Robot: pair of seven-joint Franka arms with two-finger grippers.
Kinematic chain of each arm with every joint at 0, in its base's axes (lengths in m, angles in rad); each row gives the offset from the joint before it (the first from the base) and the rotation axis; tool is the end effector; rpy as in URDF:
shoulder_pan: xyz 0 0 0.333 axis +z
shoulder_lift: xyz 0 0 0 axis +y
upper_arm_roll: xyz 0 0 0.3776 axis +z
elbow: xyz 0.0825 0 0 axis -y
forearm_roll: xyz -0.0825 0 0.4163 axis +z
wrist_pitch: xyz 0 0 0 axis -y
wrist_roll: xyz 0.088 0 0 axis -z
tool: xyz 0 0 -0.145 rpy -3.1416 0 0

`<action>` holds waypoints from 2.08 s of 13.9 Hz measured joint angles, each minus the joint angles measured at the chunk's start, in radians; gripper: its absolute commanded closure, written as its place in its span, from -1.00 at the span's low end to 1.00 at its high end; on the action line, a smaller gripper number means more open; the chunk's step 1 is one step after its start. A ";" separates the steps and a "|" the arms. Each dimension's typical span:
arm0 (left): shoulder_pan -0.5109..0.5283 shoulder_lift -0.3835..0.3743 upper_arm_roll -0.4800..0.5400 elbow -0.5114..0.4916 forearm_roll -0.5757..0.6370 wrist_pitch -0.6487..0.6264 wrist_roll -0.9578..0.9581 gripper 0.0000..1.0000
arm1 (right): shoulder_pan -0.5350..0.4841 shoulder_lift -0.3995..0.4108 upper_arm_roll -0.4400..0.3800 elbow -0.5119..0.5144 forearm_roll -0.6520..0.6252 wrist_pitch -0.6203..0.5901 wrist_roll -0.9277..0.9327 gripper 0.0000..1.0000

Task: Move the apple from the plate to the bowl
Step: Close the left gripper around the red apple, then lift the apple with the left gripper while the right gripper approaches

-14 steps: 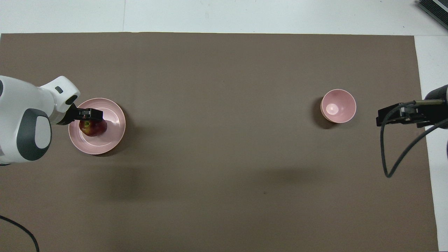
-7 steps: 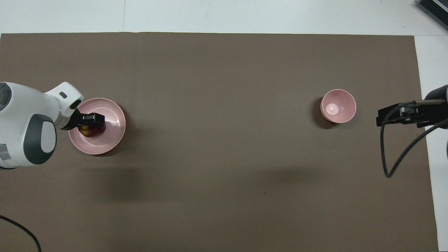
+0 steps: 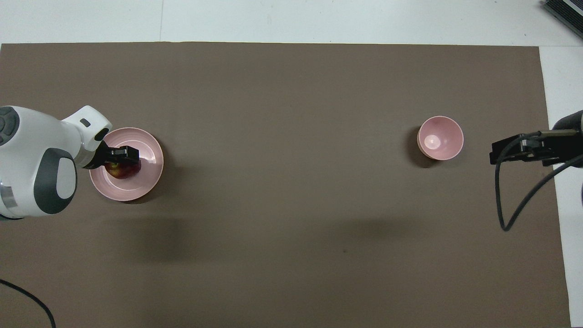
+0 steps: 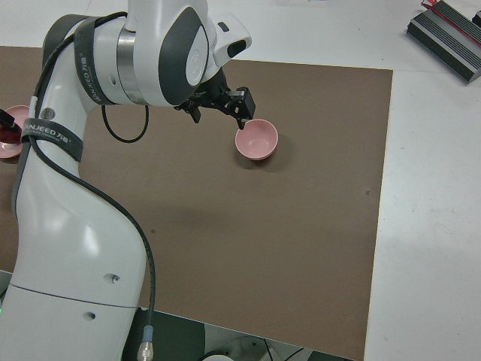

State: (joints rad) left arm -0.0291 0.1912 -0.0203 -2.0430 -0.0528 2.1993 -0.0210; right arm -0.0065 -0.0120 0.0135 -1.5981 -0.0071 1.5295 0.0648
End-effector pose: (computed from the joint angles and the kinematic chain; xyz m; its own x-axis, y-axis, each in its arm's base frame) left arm 0.6136 -0.0335 0.3488 0.9993 0.0029 -0.0366 0.0045 -0.9990 0.0447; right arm 0.5751 0.0030 0.6379 0.9967 -0.0581 -0.0560 -0.0576 -0.9983 0.0109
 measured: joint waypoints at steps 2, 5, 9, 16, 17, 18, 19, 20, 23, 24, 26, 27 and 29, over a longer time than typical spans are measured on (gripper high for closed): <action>-0.005 0.000 0.001 0.042 0.000 -0.094 -0.005 1.00 | 0.000 -0.004 0.001 0.000 0.000 -0.007 -0.001 -1.00; -0.004 -0.002 0.010 0.150 0.000 -0.247 -0.005 1.00 | 0.001 -0.006 0.003 0.000 0.029 -0.007 -0.010 -1.00; -0.004 -0.008 0.011 0.291 -0.061 -0.387 -0.005 1.00 | 0.000 -0.006 0.001 -0.002 0.182 -0.007 -0.011 -1.00; -0.006 -0.024 0.002 0.493 -0.152 -0.575 -0.011 1.00 | -0.016 -0.009 -0.004 -0.109 0.532 0.065 -0.054 -1.00; -0.006 -0.024 0.003 0.492 -0.202 -0.588 -0.035 1.00 | -0.016 -0.009 -0.005 -0.156 0.594 0.107 -0.113 -1.00; -0.006 -0.023 0.004 0.489 -0.254 -0.596 -0.077 1.00 | -0.014 -0.009 -0.005 -0.205 0.648 0.147 -0.182 -1.00; -0.006 -0.023 0.002 0.487 -0.299 -0.601 -0.129 1.00 | -0.013 -0.010 -0.004 -0.253 0.715 0.174 -0.249 -1.00; -0.008 -0.023 0.000 0.486 -0.341 -0.605 -0.185 1.00 | -0.012 -0.010 -0.003 -0.298 0.800 0.194 -0.321 -1.00; -0.017 -0.024 -0.008 0.470 -0.501 -0.611 -0.328 1.00 | 0.010 -0.010 -0.001 -0.417 0.994 0.285 -0.555 -1.00; -0.019 -0.027 -0.014 0.460 -0.559 -0.612 -0.366 1.00 | 0.025 -0.010 -0.001 -0.438 1.035 0.300 -0.593 -1.00; -0.019 -0.037 -0.032 0.434 -0.668 -0.613 -0.429 1.00 | 0.056 -0.013 0.000 -0.454 1.108 0.323 -0.640 -1.00; -0.020 -0.043 -0.045 0.425 -0.711 -0.613 -0.458 1.00 | 0.069 -0.016 0.000 -0.460 1.148 0.336 -0.676 -1.00; -0.026 -0.053 -0.075 0.402 -0.805 -0.613 -0.500 1.00 | 0.091 -0.024 0.001 -0.489 1.247 0.347 -0.805 -1.00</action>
State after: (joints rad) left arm -0.0547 0.1379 -0.0955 -1.6413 -0.8582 1.5861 -0.5207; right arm 0.0846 -0.0361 0.0148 -2.0874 1.2403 1.8765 -0.7405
